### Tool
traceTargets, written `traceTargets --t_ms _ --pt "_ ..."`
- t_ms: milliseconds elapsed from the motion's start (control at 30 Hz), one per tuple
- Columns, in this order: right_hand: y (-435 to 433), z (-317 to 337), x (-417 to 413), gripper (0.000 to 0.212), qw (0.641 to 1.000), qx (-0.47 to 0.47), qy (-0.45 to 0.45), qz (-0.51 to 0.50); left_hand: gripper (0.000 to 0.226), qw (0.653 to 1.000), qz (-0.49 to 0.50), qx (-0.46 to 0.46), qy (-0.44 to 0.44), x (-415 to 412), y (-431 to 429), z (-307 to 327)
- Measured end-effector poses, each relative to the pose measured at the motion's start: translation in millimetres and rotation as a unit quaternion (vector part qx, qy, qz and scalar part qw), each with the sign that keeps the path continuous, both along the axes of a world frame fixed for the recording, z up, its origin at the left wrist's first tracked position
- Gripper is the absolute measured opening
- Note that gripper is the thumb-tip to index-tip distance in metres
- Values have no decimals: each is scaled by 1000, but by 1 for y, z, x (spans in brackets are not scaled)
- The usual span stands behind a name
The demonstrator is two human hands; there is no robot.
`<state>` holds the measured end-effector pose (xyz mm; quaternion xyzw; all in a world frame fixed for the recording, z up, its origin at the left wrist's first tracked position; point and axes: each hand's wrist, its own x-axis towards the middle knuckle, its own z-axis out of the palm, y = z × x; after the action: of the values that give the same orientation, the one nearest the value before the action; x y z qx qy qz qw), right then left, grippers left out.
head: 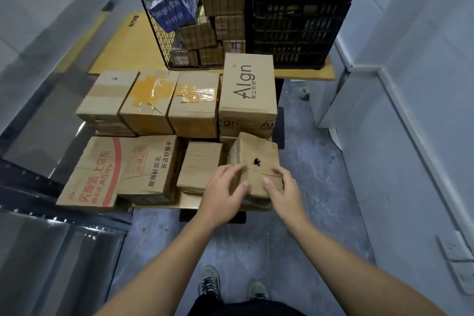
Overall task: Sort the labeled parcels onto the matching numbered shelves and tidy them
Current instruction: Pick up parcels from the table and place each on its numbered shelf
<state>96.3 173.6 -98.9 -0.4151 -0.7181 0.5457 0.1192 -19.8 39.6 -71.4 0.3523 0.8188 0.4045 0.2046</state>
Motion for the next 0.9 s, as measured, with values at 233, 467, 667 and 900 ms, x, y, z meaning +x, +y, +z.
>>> traceTargets --t_ms 233,467,667,900 --pt "11 8 31 30 981 -140 122 -55 33 987 111 114 -29 26 13 17" --pt "22 13 55 37 959 -202 193 -45 72 987 133 33 -79 42 17 17" --pt "33 25 57 28 969 -195 150 21 62 981 103 96 -135 59 16 23" --pt "31 41 51 47 965 -207 151 50 58 989 87 114 -28 69 15 34"
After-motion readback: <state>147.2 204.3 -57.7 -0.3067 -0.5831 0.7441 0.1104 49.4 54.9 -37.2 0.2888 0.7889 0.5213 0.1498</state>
